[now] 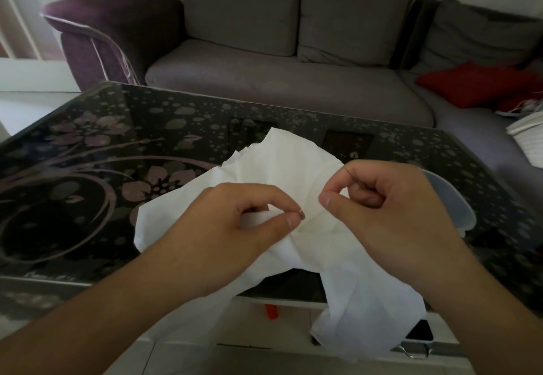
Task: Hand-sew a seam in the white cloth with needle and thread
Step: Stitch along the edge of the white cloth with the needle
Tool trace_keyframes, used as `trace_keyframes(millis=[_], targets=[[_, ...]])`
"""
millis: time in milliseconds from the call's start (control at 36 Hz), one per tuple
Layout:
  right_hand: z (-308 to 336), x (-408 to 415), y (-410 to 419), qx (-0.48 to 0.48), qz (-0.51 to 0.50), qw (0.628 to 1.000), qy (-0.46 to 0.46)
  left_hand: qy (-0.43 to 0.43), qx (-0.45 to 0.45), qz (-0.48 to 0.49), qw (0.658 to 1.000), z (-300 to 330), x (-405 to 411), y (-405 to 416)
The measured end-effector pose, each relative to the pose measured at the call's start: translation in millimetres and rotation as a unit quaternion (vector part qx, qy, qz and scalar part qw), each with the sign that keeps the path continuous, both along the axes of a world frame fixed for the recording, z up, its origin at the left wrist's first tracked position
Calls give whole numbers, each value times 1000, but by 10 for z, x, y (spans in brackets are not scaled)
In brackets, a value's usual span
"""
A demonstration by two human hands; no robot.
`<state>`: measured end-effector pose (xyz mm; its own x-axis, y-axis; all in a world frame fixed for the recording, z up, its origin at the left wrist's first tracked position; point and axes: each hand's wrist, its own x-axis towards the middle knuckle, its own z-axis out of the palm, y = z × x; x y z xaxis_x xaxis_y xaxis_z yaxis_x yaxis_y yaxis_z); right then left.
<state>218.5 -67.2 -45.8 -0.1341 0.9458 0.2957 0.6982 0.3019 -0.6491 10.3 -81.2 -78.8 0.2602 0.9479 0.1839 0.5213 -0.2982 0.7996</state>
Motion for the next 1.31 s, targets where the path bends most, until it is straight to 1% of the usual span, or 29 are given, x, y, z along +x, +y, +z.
trace_keyframes(millis=[83, 139, 222, 278, 333, 417, 500, 556, 639, 750, 833, 972, 1028, 1083, 1167, 1250, 1306], targets=[[16, 3, 5, 22, -32, 999, 14, 2, 0, 7, 1000, -12, -9, 11], [8, 20, 30, 29, -70, 997, 27, 2, 4, 12, 1000, -23, -21, 18], [-30, 63, 78, 20, -138, 990, 31, 2, 7, 21, 1000, -30, -35, 23], [-40, 63, 84, 2, -153, 988, 28, -1, 9, 22, 1000, -36, -37, 24], [-24, 35, 59, -17, -130, 991, 28, -3, 7, 23, 1000, -42, -37, 20], [21, -12, 12, -46, -23, 998, 22, -3, 9, 25, 1000, -49, -35, 23], [5, -64, -11, -91, 75, 993, -9, 4, 4, 23, 1000, -52, -34, 31], [-36, -107, -14, -98, 93, 991, -20, -1, 11, 12, 1000, -55, -35, 35], [-87, -129, -13, -79, 88, 993, -23, -15, 22, 1, 1000, -51, -38, 28], [-57, -94, -23, -60, 64, 996, -9, -9, 17, 3, 1000, -43, -31, 25], [-33, -65, -19, -46, 26, 998, 13, -8, 5, 11, 1000, -38, -25, 26], [-37, -4, 42, -8, -110, 993, 40, -12, 2, 15, 1000, -33, -32, 23], [-48, 7, 67, 6, -137, 990, 35, -10, 4, 20, 1000, -43, -44, 27], [-36, -14, 55, -5, -115, 992, 45, -11, 8, 23, 1000, -44, -46, 25], [1, -65, -6, -63, -11, 996, 57, -20, 10, 22, 1000, -32, -44, 13], [-30, -126, -26, -92, 78, 992, 17, -24, 16, 14, 999, -27, -45, 14], [-89, -152, -18, -86, 89, 992, -5, -21, 21, 10, 1000, -30, -41, 17]])
